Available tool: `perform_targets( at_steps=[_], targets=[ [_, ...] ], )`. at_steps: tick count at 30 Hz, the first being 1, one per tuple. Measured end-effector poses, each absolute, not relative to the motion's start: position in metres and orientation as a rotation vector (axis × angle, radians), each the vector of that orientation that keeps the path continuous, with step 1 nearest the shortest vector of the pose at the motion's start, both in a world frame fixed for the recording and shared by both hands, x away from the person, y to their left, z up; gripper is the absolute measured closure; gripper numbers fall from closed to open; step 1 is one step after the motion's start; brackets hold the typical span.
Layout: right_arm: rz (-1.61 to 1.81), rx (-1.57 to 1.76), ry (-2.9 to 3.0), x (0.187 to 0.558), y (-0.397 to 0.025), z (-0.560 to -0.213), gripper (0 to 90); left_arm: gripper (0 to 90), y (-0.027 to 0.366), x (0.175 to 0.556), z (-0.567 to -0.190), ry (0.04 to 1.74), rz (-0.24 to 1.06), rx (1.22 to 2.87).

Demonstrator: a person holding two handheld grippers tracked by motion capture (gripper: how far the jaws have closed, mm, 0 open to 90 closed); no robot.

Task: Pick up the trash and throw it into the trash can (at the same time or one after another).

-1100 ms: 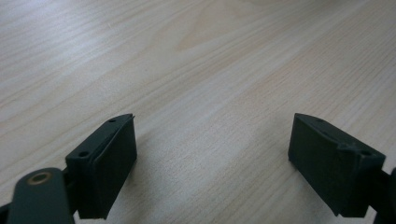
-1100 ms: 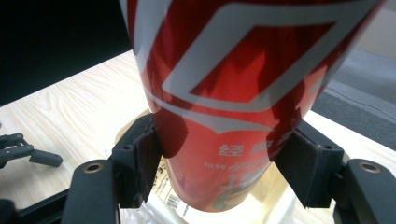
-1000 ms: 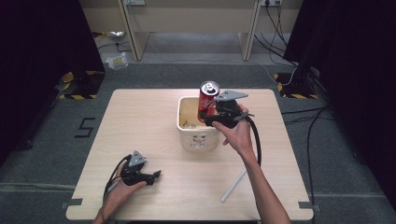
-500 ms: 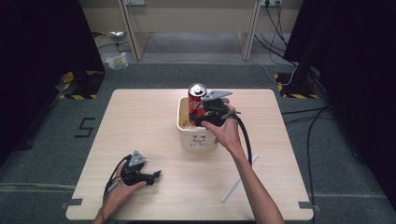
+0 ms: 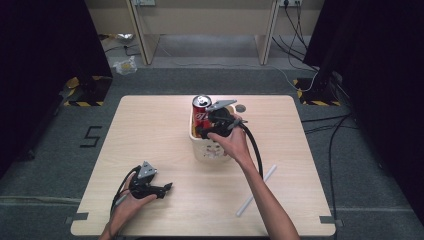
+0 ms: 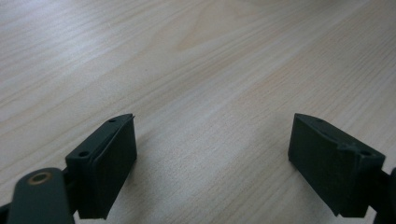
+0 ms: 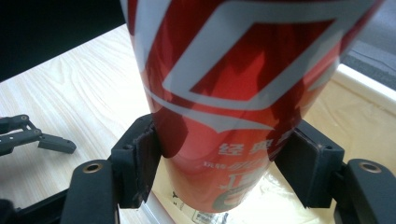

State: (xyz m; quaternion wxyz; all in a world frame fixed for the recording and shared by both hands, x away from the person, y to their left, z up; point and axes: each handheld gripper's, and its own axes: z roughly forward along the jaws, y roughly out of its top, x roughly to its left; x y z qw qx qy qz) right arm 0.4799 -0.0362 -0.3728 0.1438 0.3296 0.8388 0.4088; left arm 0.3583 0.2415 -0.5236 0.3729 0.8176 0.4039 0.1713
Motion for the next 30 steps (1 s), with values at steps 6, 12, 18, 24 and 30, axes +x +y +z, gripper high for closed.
perform_targets(
  at_steps=[6, 12, 18, 24, 30],
  targets=[
    [1.171, 0.951, 2.455, 0.481, -0.034, -0.377, 33.7, 14.5, 0.241, 0.358, -0.524, 1.035, 0.439, 2.095],
    [1.177, 0.961, 2.466, 0.481, -0.032, -0.378, 32.0, 14.5, 0.242, 0.358, -0.523, 1.036, 0.436, 2.096],
    [1.177, 0.959, 2.461, 0.480, -0.033, -0.377, 30.1, 14.5, 0.242, 0.358, -0.523, 1.032, 0.435, 2.100],
    [1.194, 0.950, 2.446, 0.478, -0.037, -0.374, 28.3, 14.5, 0.242, 0.358, -0.523, 1.032, 0.435, 2.099],
    [1.227, 0.941, 2.397, 0.471, -0.047, -0.362, 24.5, 14.5, 0.241, 0.358, -0.523, 1.034, 0.434, 2.097]
  ],
)
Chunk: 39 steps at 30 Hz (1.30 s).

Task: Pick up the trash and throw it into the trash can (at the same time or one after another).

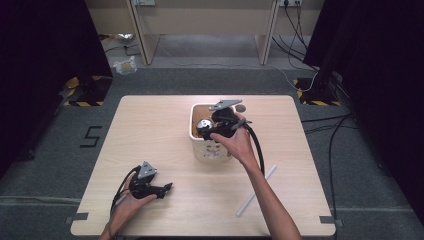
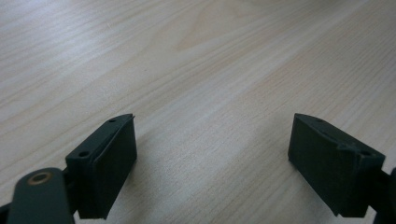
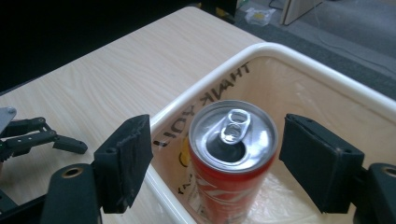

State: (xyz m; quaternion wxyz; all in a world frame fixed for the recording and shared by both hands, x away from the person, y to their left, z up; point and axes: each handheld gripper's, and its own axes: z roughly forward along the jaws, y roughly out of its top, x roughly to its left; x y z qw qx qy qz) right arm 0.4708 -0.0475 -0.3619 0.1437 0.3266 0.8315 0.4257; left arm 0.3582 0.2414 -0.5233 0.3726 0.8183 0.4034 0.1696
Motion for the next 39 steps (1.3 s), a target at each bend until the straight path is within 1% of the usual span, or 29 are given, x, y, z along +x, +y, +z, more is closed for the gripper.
perform_targets(
  at_steps=[7, 10, 23, 30, 34, 35, 39],
  targets=[
    [1.245, 0.948, 2.334, 0.461, -0.068, -0.348, 23.0, 14.5, 0.241, 0.358, -0.523, 1.034, 0.435, 2.097],
    [1.235, 0.947, 2.292, 0.455, -0.085, -0.341, 23.0, 14.4, 0.241, 0.358, -0.523, 1.034, 0.436, 2.096],
    [1.231, 0.963, 2.195, 0.424, -0.124, -0.331, 24.2, 14.4, 0.241, 0.358, -0.523, 1.034, 0.436, 2.096],
    [1.176, 1.001, 2.177, 0.406, -0.148, -0.345, 24.2, 14.4, 0.241, 0.358, -0.523, 1.034, 0.435, 2.097],
    [1.137, 1.046, 2.158, 0.399, -0.161, -0.360, 24.2, 14.4, 0.241, 0.358, -0.523, 1.034, 0.435, 2.097],
    [1.108, 1.065, 2.161, 0.396, -0.167, -0.368, 24.2, 14.4, 0.241, 0.358, -0.523, 1.034, 0.435, 2.097],
    [1.081, 1.091, 2.160, 0.394, -0.173, -0.379, 24.3, 14.4, 0.241, 0.358, -0.523, 1.034, 0.436, 2.096]
  ],
)
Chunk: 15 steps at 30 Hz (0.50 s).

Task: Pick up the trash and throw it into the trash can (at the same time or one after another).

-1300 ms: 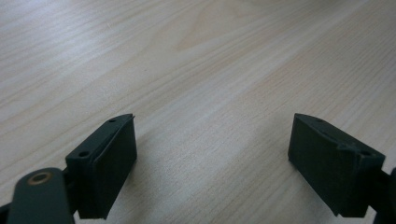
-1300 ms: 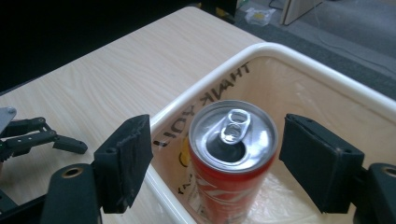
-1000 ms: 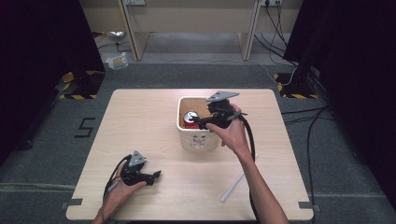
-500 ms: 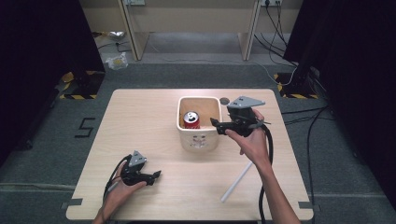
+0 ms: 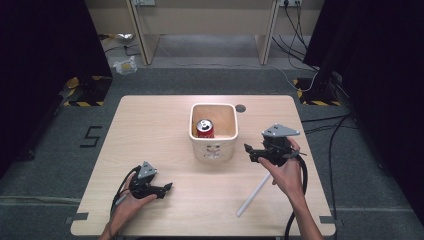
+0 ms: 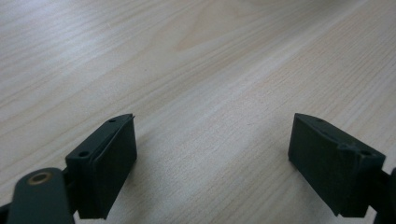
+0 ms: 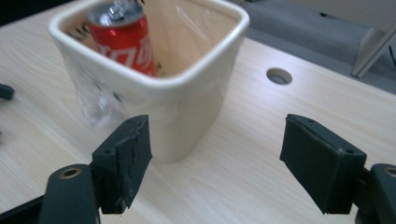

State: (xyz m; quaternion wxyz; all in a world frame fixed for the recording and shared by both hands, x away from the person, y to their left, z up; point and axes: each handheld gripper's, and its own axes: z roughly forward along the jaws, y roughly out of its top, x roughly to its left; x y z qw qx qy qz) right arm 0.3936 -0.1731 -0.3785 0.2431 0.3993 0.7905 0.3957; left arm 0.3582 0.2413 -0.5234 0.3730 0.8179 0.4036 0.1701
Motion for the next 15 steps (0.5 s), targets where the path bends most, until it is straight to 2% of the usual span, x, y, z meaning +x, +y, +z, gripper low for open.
perform_targets(
  at_steps=[15],
  targets=[
    [0.951, 1.212, 2.213, 0.374, -0.196, -0.431, 24.5, 14.4, 0.241, 0.358, -0.523, 1.033, 0.435, 2.098]
  ],
)
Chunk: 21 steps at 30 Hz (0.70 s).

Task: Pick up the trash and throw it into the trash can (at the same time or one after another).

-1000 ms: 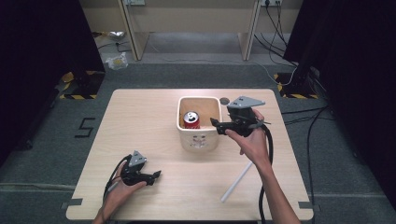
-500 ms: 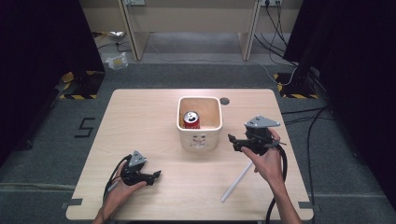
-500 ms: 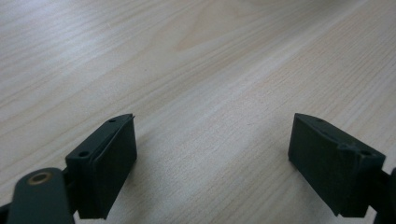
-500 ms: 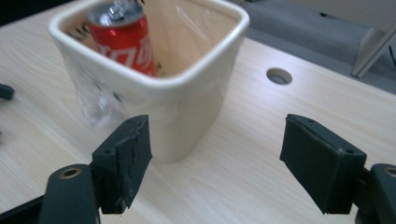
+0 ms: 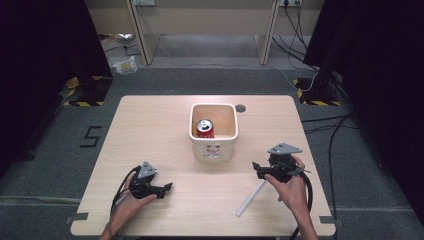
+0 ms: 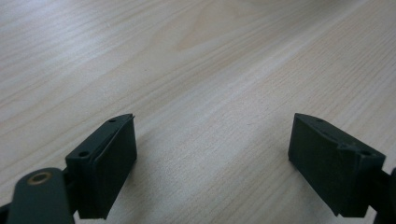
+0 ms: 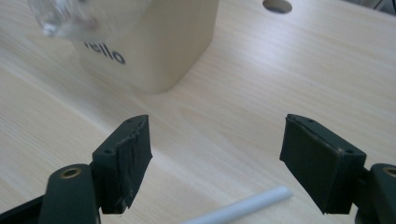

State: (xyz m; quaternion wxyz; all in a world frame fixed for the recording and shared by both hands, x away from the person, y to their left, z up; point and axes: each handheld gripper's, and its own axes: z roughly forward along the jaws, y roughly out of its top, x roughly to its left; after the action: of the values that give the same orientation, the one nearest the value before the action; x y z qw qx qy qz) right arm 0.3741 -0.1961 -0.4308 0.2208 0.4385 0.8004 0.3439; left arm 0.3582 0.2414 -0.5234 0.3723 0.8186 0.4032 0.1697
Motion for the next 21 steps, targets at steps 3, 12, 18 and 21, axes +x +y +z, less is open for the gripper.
perform_targets(
  at_steps=[3, 12, 18, 21],
  targets=[
    [0.921, 1.232, 2.208, 0.371, -0.197, -0.443, 24.8, 14.4, 0.241, 0.358, -0.523, 1.034, 0.435, 2.101],
    [0.887, 1.287, 2.222, 0.365, -0.198, -0.468, 25.8, 14.4, 0.241, 0.358, -0.523, 1.035, 0.437, 2.098],
    [0.866, 1.332, 2.239, 0.361, -0.201, -0.480, 26.7, 14.4, 0.241, 0.358, -0.523, 1.033, 0.437, 2.099],
    [0.855, 1.348, 2.261, 0.359, -0.201, -0.486, 27.9, 14.4, 0.241, 0.358, -0.523, 1.034, 0.437, 2.099]
  ],
)
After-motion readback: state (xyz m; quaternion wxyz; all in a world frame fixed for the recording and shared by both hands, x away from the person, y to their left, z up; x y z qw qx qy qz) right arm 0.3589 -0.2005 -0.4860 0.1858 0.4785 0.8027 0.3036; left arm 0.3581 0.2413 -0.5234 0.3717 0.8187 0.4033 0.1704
